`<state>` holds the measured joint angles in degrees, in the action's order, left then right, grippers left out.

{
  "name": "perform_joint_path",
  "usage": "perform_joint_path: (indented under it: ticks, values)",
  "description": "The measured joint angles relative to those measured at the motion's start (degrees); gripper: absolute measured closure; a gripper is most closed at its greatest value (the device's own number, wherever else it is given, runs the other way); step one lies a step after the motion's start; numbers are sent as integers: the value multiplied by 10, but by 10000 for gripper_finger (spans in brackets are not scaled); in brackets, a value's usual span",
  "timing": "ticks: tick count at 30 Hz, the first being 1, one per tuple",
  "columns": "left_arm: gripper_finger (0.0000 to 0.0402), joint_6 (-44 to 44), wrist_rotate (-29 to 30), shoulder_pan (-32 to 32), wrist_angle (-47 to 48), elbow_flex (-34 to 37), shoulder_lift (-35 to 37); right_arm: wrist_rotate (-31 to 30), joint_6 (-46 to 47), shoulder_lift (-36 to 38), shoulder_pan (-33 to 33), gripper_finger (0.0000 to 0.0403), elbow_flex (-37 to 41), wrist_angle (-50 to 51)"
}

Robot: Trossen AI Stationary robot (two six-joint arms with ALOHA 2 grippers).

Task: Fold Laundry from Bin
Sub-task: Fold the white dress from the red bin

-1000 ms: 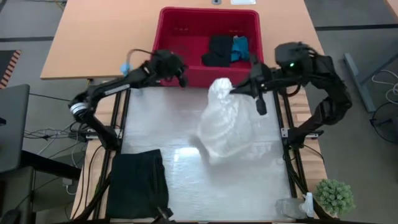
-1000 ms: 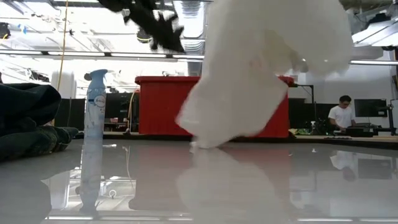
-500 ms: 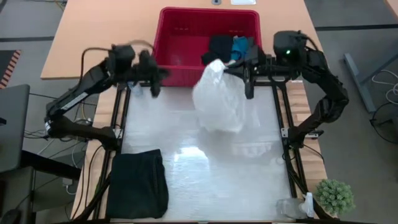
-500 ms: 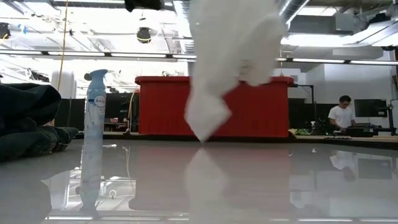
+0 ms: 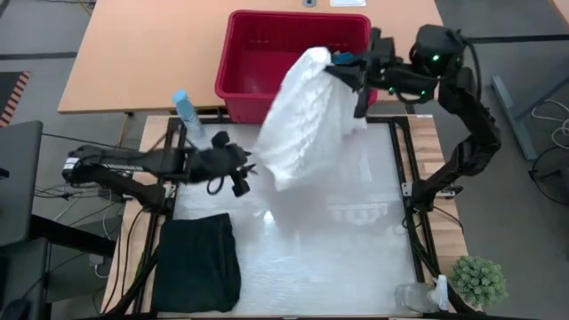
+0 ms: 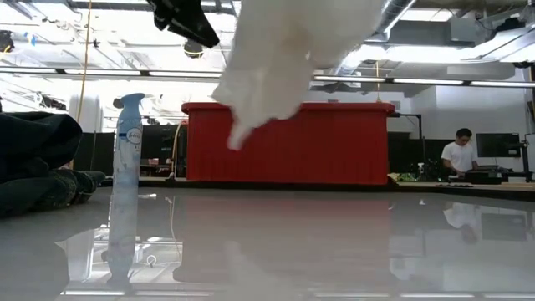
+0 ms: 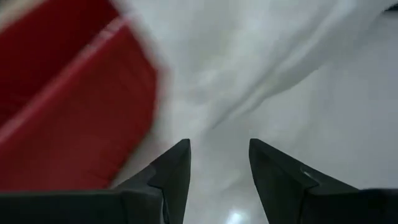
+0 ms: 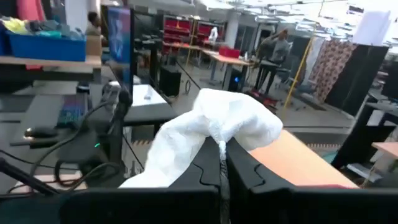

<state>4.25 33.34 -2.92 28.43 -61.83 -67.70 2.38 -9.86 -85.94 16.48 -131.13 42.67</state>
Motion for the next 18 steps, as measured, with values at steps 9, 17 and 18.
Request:
perform_joint_path:
  ticks: [9, 17, 18]
  values:
    - [246, -22, 175, -78, -170, 70, 1, 67, 24, 0, 14, 379, -12, -10]
    - [246, -62, 165, -81, -267, 70, -73, 66, 19, -1, 15, 379, -12, -30]
    - [246, -77, 170, -81, -284, 70, -89, 66, 19, -1, 16, 379, -12, -35]
